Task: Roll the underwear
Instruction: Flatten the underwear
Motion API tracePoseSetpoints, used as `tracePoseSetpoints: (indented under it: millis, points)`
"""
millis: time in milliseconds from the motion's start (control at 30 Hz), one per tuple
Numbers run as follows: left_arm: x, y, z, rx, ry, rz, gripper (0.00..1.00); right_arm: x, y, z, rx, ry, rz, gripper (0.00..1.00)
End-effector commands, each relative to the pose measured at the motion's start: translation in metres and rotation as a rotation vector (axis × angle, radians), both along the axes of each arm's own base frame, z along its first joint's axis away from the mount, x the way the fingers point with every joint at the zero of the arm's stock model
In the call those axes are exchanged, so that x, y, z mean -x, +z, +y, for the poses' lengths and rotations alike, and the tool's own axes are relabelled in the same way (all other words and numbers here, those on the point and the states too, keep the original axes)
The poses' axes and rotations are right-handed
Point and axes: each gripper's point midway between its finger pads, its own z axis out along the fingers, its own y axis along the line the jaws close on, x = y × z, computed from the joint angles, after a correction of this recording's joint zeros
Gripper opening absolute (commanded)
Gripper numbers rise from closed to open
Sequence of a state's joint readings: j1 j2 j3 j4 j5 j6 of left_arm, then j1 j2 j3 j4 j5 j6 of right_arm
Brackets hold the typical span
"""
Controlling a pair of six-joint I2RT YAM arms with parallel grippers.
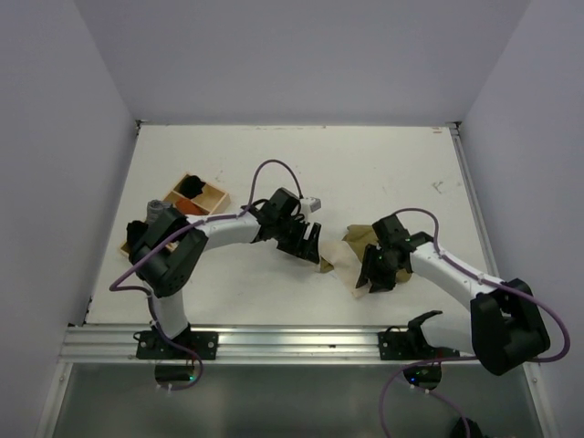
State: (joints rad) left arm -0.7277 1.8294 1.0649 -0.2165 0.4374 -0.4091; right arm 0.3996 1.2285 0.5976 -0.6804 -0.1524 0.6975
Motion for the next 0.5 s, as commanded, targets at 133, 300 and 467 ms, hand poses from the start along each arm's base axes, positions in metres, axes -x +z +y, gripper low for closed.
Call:
tracePoseSetpoints:
  millis: [133,300,467]
  points:
    - [0.009,-0.031,0.020,-0.119,0.043,0.030,0.71,-0.002,-0.003,0.013,-0.065,0.012,-0.045,0.44]
    - [0.013,-0.026,0.032,-0.136,0.068,0.005,0.71,-0.006,-0.004,0.018,-0.083,-0.007,-0.057,0.44]
    - [0.019,-0.033,0.040,-0.207,0.075,0.020,0.68,-0.007,-0.001,0.025,-0.090,-0.012,-0.058,0.45]
